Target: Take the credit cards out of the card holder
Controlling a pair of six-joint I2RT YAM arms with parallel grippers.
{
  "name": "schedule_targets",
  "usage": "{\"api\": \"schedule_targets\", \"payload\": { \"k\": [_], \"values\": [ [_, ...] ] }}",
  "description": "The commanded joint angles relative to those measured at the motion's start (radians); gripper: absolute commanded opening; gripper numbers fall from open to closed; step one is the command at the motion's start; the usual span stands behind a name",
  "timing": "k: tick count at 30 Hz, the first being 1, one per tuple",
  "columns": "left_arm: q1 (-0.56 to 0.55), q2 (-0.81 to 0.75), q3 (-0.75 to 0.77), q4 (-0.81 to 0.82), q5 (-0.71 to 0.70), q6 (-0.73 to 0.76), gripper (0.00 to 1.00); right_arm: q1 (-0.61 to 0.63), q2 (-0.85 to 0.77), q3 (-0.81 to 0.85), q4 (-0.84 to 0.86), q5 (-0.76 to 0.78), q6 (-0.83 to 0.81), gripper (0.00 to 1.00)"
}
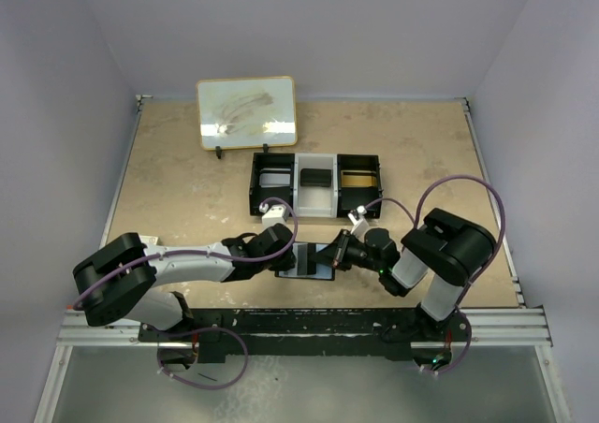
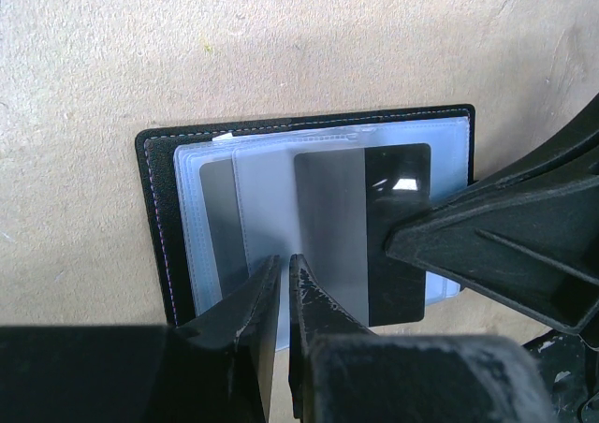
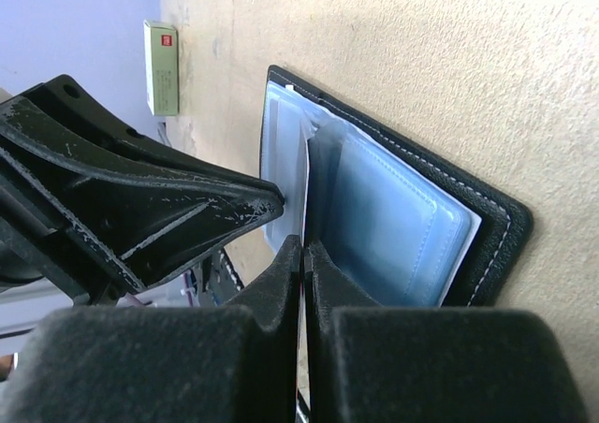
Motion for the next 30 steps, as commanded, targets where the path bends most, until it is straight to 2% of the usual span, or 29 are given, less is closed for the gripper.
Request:
{"api": "schedule_targets", "payload": {
  "k": [1, 7, 14, 21, 25, 27, 29, 30],
  "values": [
    [-0.005, 0.02, -0.004, -0.08, -0.013, 0.033, 0.06, 0.004, -0.048, -0.024, -0.035, 0.02, -0.019, 0.0],
    [-0.004, 0.019, -0.004, -0.078, -0.012, 0.035, 0.06, 0.004, -0.065, -0.014, -0.049, 0.023, -0.032, 0.0],
    [-0.005, 0.019, 0.002, -0.079, -0.015, 0.035, 0.06, 0.011, -0.049, 0.04, -0.072, 0.016, -0.041, 0.15],
    [-0.005, 0.019, 0.002, -0.08, -0.014, 0.035, 0.06, 0.017, -0.051, 0.063, -0.104, 0.001, -0.055, 0.2],
    [-0.005, 0.019, 0.001, -0.078, -0.013, 0.034, 0.06, 0.023, -0.053, 0.075, -0.137, 0.001, -0.065, 0.12],
    [-0.005, 0.018, -0.001, -0.079, -0.013, 0.033, 0.06, 0.024, -0.07, 0.061, -0.13, 0.019, -0.059, 0.0],
    [-0.005, 0.013, 0.003, -0.09, -0.014, 0.035, 0.06, 0.024, -0.163, -0.01, -0.081, 0.069, -0.021, 0.0],
    [-0.004, 0.008, 0.002, -0.095, -0.016, 0.034, 0.06, 0.024, -0.233, -0.029, -0.131, 0.086, -0.002, 0.0]
  ]
}}
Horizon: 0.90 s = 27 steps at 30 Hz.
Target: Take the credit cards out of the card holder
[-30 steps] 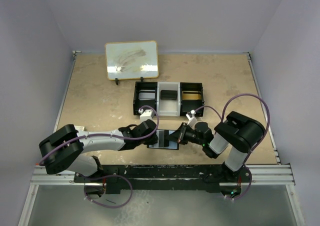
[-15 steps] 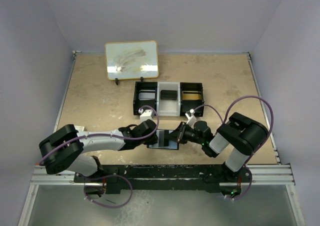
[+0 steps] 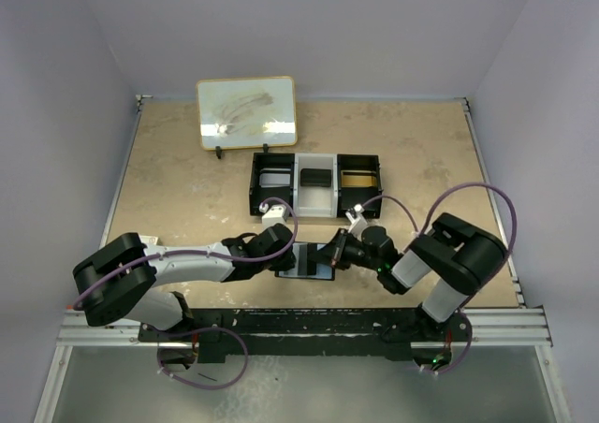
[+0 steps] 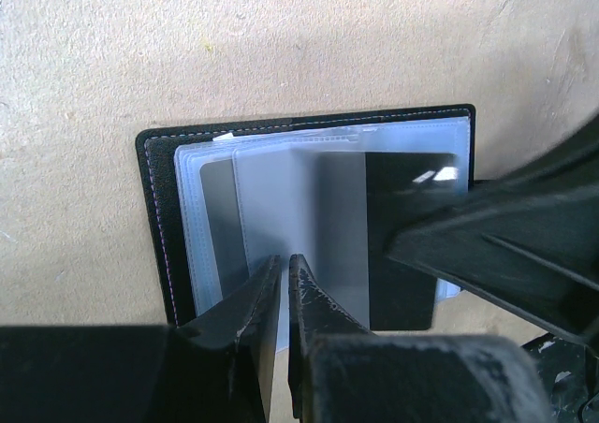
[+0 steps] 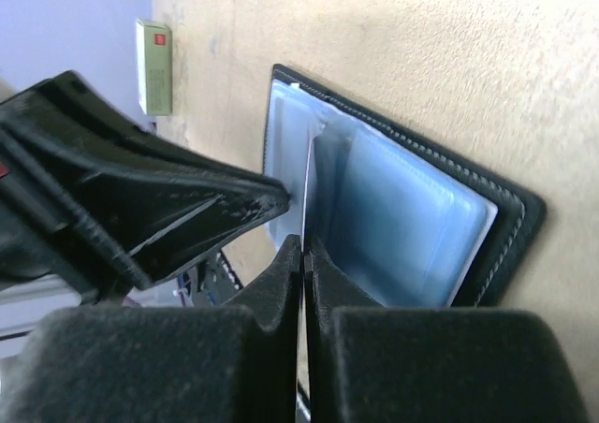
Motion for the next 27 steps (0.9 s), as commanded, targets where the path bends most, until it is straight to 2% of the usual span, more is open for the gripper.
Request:
{"api": "schedule_targets", "payload": {
  "k": [1, 4, 5, 8, 12, 16, 20, 25, 27],
  "values": [
    [-0.005, -0.001, 0.001, -0.099, -0.021, 0.035, 0.06, 0.005, -0.244, -0.065, -0.101, 0.1, 0.01, 0.0],
    [-0.005, -0.017, 0.0, -0.106, -0.035, 0.038, 0.06, 0.005, -0.498, 0.029, -0.563, 0.24, -0.126, 0.0],
    [-0.005, -0.02, 0.001, -0.104, -0.037, 0.038, 0.06, 0.005, -0.562, 0.055, -0.676, 0.238, -0.15, 0.0],
    [-0.005, -0.025, 0.008, -0.094, -0.034, 0.043, 0.06, 0.002, -0.721, 0.098, -0.858, 0.289, -0.204, 0.0],
    [-0.006, -0.04, 0.026, -0.099, -0.034, 0.048, 0.09, 0.002, -0.844, 0.166, -1.032, 0.33, -0.277, 0.0],
    [-0.007, -0.095, 0.032, -0.106, -0.039, 0.059, 0.17, 0.002, -0.929, 0.197, -1.07, 0.34, -0.345, 0.0],
    [-0.007, -0.19, 0.06, -0.174, -0.089, 0.103, 0.39, 0.004, -0.985, 0.224, -1.032, 0.346, -0.467, 0.0],
    [-0.004, -0.22, 0.272, -0.456, -0.254, 0.247, 0.58, 0.006, -1.076, 0.222, -0.952, 0.317, -0.576, 0.0],
    [-0.002, -0.219, 0.334, -0.545, -0.31, 0.27, 0.63, 0.005, -1.075, 0.243, -0.951, 0.314, -0.626, 0.0]
  ]
}}
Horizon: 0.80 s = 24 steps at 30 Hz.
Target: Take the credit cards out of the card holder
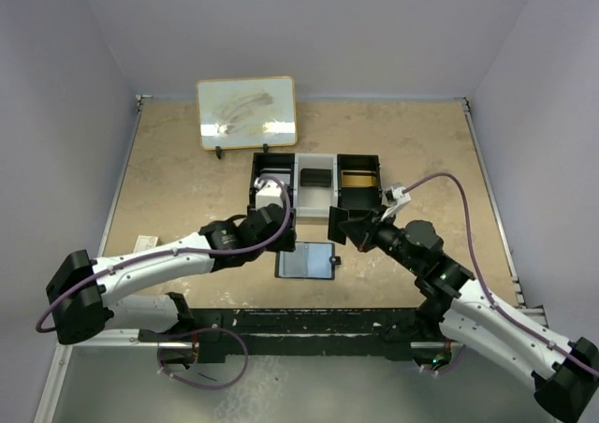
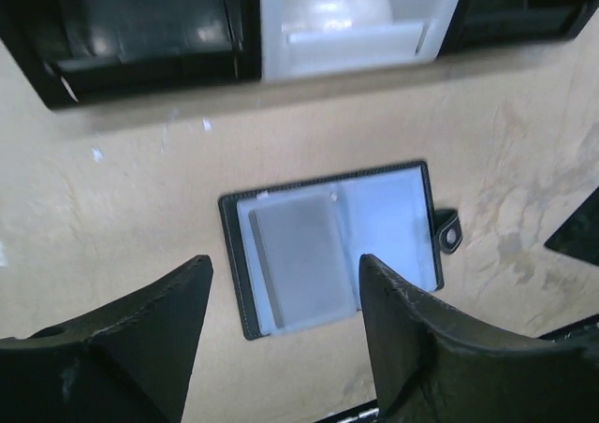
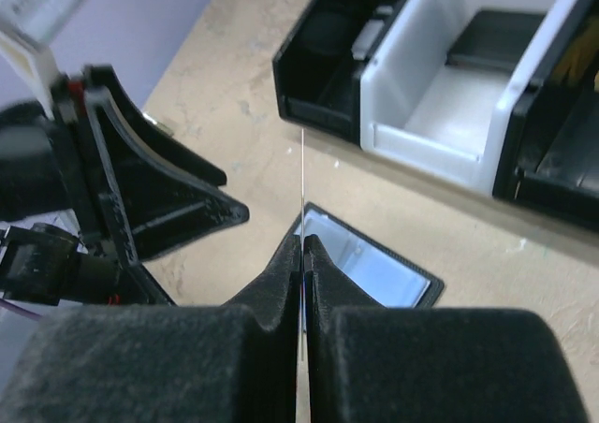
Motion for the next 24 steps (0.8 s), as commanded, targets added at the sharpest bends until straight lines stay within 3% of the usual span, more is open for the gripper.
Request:
{"api": "schedule_targets", "payload": {
  "k": [1, 5, 11, 15, 18, 24],
  "values": [
    [0.003, -0.031, 0.164, -0.227, -0.182, 0.118, 0.66, 0.004, -0.013, 0.079, 0.067, -0.001, -0.165, 0.0],
    [0.055, -0.074, 0.208, -0.317, -0.245, 0.149, 0.7, 0.005, 0.051, 0.127, 0.083, -0.021, -0.23, 0.0],
    [0.3, -0.159, 0.179, -0.349, -0.209, 0.252, 0.7, 0.015, 0.153, 0.196, 0.092, 0.051, -0.331, 0.0],
    [0.306, -0.274, 0.1, -0.278, -0.336, 0.258, 0.7, 0.02, 0.238, 0.249, 0.075, 0.15, -0.459, 0.0],
    [0.307, -0.341, 0.04, -0.227, -0.334, 0.229, 0.71, 0.02, 0.316, 0.28, 0.072, 0.22, -0.581, 0.0],
    [0.306, -0.325, 0.076, -0.293, -0.455, 0.202, 0.71, 0.018, 0.492, 0.352, 0.136, 0.123, -0.764, 0.0]
  ]
}}
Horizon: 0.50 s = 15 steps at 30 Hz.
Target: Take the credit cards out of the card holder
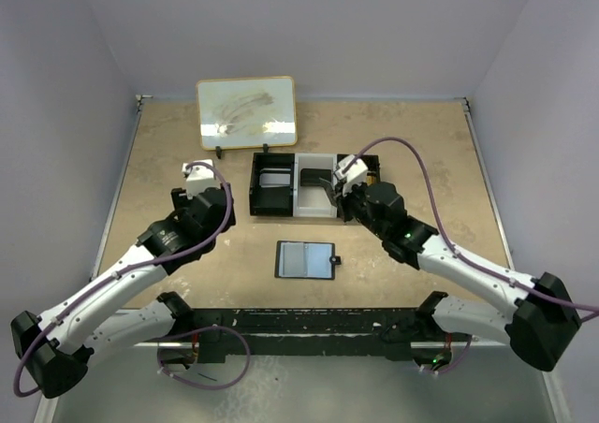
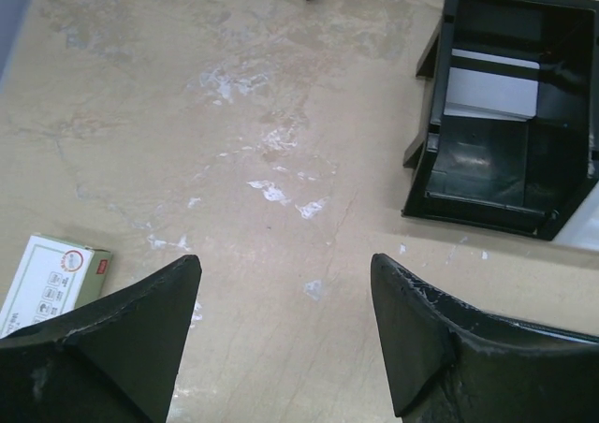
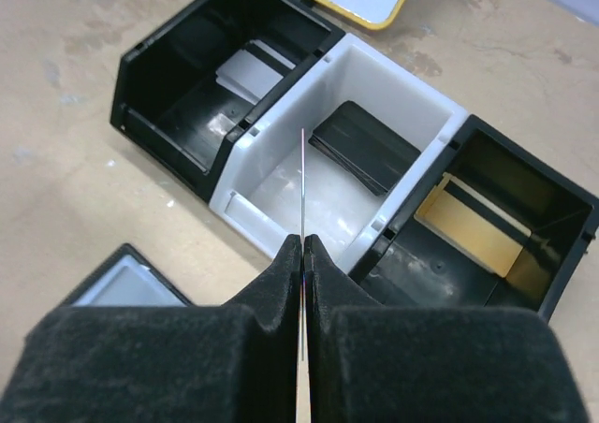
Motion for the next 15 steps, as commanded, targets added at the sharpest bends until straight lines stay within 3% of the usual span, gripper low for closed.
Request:
{"api": "schedule_targets", "payload": {
  "k": [1, 10, 15],
  "values": [
    [0.002, 0.011, 0.033, -0.014, -0.14, -0.02, 0.71, 0.003, 0.087, 0.071, 0.116, -0.046, -0.204, 0.0],
    [0.002, -0.023, 0.032, -0.022, -0.214, -0.02, 0.72, 0.003, 0.315, 0.224, 0.066, -0.153, -0.464, 0.0],
    [0.002, -0.034, 0.05, -0.057, -0.249, -0.044, 0.72, 0.004, 0.427, 0.296, 0.03, -0.06, -0.584, 0.0]
  ]
}}
